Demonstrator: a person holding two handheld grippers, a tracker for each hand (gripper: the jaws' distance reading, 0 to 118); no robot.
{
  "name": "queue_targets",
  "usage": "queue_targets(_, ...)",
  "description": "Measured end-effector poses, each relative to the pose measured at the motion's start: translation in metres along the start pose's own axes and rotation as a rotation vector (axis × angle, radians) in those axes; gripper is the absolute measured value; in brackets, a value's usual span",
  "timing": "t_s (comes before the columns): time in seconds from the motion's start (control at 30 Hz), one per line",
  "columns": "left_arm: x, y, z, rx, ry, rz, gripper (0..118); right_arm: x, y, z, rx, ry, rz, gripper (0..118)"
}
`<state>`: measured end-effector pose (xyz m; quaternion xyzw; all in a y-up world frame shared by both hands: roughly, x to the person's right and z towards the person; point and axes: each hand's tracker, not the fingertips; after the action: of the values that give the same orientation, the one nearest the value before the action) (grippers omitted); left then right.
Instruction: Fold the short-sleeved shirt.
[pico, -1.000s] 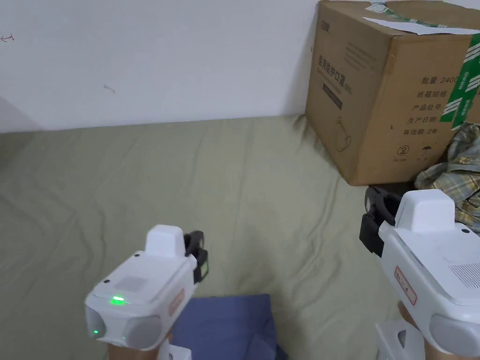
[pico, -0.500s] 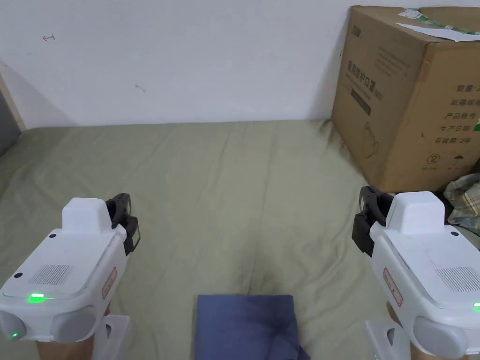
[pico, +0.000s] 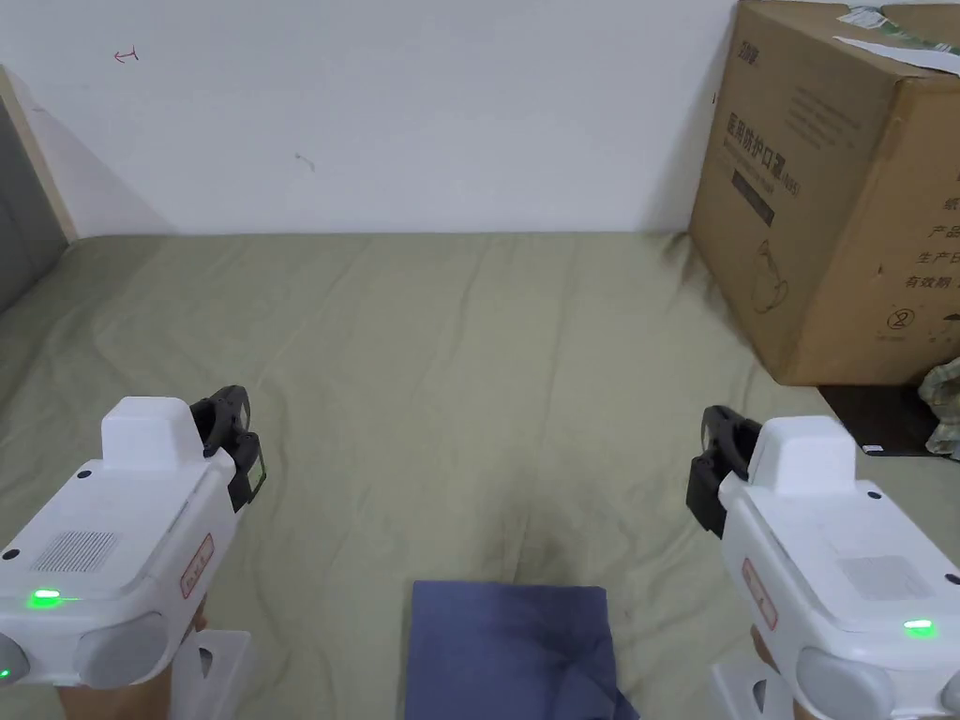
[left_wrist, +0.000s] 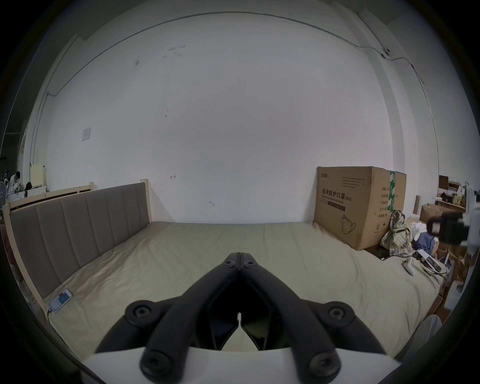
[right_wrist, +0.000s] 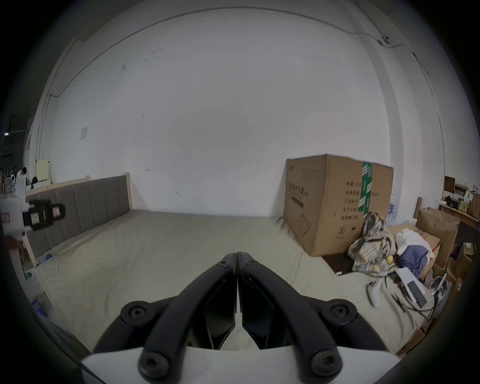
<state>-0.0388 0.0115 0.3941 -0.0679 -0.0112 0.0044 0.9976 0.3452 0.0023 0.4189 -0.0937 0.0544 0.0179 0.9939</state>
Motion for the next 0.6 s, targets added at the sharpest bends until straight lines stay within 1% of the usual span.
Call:
queue_targets(0.17, -0.003, -0.010, -0.005, -0.029, -0.007, 0.021, 0, -0.019, -0.055, -0.026, -0.132, 0.040, 0.019, 0)
queue_targets(0.23, -0.004, -0.014, -0.006, -0.044, -0.017, 0.027, 0, -0.028, -0.081, -0.036, -0.191, 0.067, 0.015, 0)
queue_targets(0.43, -0.004, -0.031, -0.010, -0.101, -0.034, 0.015, 0, -0.056, -0.150, -0.059, -0.359, 0.123, 0.053, 0)
queue_targets(0.47, -0.004, -0.034, -0.011, -0.108, -0.038, 0.015, 0, -0.061, -0.161, -0.061, -0.391, 0.132, 0.050, 0)
queue_targets(0.53, -0.003, -0.040, -0.013, -0.124, -0.035, 0.008, 0, -0.066, -0.178, -0.067, -0.440, 0.145, 0.035, 0)
queue_targets(0.6, -0.004, -0.045, -0.015, -0.139, -0.041, 0.010, 0, -0.071, -0.196, -0.073, -0.481, 0.143, 0.055, 0)
